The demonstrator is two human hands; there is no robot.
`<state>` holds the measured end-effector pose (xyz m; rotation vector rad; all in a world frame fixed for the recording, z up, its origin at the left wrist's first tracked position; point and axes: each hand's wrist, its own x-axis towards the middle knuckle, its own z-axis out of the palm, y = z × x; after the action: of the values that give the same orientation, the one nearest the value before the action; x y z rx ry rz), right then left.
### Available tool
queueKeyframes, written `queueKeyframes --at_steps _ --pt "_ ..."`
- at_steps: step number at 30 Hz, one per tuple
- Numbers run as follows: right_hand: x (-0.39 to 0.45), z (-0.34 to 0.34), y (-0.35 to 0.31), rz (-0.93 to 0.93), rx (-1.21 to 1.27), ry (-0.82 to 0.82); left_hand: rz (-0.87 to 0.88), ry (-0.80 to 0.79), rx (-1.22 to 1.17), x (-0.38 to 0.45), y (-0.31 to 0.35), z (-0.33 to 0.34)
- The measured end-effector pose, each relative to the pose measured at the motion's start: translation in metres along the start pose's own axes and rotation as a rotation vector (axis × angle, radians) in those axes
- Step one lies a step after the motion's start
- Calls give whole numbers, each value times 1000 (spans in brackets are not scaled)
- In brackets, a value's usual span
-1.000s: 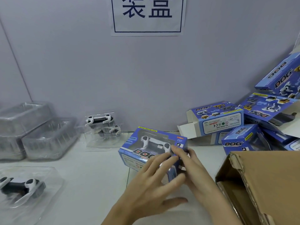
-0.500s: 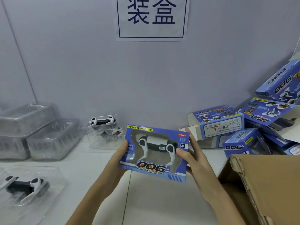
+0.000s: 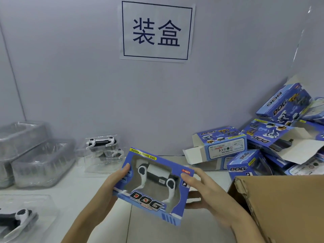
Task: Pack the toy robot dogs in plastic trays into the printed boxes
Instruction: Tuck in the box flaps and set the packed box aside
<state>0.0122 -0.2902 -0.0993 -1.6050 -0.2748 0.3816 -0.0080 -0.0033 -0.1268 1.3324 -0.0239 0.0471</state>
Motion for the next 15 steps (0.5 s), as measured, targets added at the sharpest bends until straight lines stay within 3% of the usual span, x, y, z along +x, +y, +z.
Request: queueKeyframes --at_steps 5,8,11,13,15 --pt "-27 -2 -20 44 3 -11 10 43 -68 3 -5 1" --pt "-36 -2 -31 -6 132 124 57 79 -175 7 -2 -3" --pt "-41 -9 -39 -119 466 298 112 102 -123 9 -2 -16" --pt "-51 -13 -44 -262 814 291 111 110 -74 10 -4 -20" --pt "-63 -18 -43 -375 876 286 89 122 -69 11 -8 -19"
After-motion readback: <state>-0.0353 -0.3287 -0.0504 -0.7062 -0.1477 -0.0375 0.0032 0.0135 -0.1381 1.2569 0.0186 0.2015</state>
